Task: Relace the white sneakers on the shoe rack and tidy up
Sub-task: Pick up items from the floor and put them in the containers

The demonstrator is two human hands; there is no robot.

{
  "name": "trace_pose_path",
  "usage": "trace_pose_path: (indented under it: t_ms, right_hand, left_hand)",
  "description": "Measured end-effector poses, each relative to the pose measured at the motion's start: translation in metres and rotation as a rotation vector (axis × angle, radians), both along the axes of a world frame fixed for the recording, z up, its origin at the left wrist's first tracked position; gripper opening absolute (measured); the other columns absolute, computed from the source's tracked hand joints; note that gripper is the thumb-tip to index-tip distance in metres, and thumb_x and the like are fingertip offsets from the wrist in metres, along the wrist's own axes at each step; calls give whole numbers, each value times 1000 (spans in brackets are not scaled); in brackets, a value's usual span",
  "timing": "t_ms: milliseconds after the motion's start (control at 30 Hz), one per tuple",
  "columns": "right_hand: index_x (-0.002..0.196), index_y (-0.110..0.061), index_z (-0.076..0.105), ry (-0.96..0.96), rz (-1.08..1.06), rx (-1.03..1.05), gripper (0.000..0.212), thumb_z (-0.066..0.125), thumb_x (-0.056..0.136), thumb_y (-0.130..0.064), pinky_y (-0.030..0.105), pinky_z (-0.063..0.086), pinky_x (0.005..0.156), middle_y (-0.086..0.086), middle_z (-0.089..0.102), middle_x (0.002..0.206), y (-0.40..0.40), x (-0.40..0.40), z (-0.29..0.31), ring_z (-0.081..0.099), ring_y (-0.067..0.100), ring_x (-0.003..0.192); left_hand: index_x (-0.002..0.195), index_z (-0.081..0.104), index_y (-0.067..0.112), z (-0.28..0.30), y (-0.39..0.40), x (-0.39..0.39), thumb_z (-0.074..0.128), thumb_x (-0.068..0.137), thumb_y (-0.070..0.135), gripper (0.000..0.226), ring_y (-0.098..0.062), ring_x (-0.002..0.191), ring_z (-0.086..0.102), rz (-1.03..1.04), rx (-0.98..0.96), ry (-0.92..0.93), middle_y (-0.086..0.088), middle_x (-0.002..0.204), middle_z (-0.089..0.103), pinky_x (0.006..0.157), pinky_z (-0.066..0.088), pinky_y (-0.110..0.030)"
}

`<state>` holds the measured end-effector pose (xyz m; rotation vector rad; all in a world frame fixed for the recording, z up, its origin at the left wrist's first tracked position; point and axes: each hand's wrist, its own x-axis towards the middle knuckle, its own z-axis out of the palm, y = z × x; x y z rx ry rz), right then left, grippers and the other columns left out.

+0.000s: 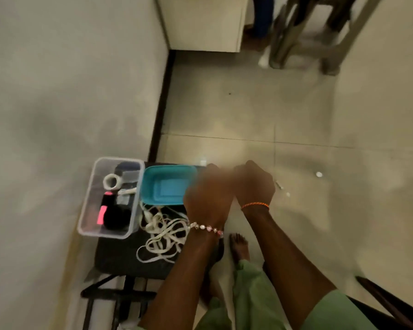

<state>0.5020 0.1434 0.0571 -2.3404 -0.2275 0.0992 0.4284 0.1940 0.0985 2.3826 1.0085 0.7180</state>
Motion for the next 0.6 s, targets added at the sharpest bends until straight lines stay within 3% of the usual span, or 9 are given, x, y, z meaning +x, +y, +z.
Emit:
trace_pose_path:
  t_ms: [133, 267, 367, 467, 600]
  right_hand:
    - [54, -19, 31, 4, -122, -89, 37, 58, 78, -11, 24, 21, 49, -4, 33, 50, -46, 26, -22, 36, 21, 51]
    - [57, -15, 38, 62, -225, -169, 30, 56, 81, -13, 29, 32, 53, 5, 45, 59, -93, 50, -55, 45, 26, 60]
    - [65, -9, 49, 139, -248, -227, 20, 56, 83, -16, 35, 42, 60, 12, 59, 76, -129, 67, -89, 55, 32, 75]
    - [77, -4, 54, 260, -282, -298, 16, 54, 86, -16, 38, 42, 65, 15, 58, 85, -171, 88, -137, 55, 35, 84]
    - [85, -2, 57, 362, -300, -371, 15, 52, 88, -16, 35, 41, 68, 17, 58, 93, -207, 109, -180, 54, 36, 93]
  left_hand:
    - [76, 57, 12, -25, -34, 33, 49, 89, 27, 21, -15, 50, 54, -212, -99, 79, -1, 60, 58, 48, 32, -19]
    - [84, 60, 11, -60, -68, 61, 58, 85, 14, 5, -20, 63, 60, -402, -185, 198, -5, 75, 63, 51, 43, -24]
    - [93, 63, 10, -96, -84, 81, 57, 87, 13, 8, -25, 76, 61, -535, -221, 374, -9, 89, 62, 57, 52, -34]
    - [103, 62, 10, -140, -101, 105, 52, 91, 14, 16, -26, 89, 60, -658, -248, 534, -9, 102, 59, 66, 51, -36]
    - [109, 62, 10, -183, -109, 124, 52, 92, 13, 20, -26, 93, 59, -741, -238, 624, -8, 107, 57, 66, 44, -31]
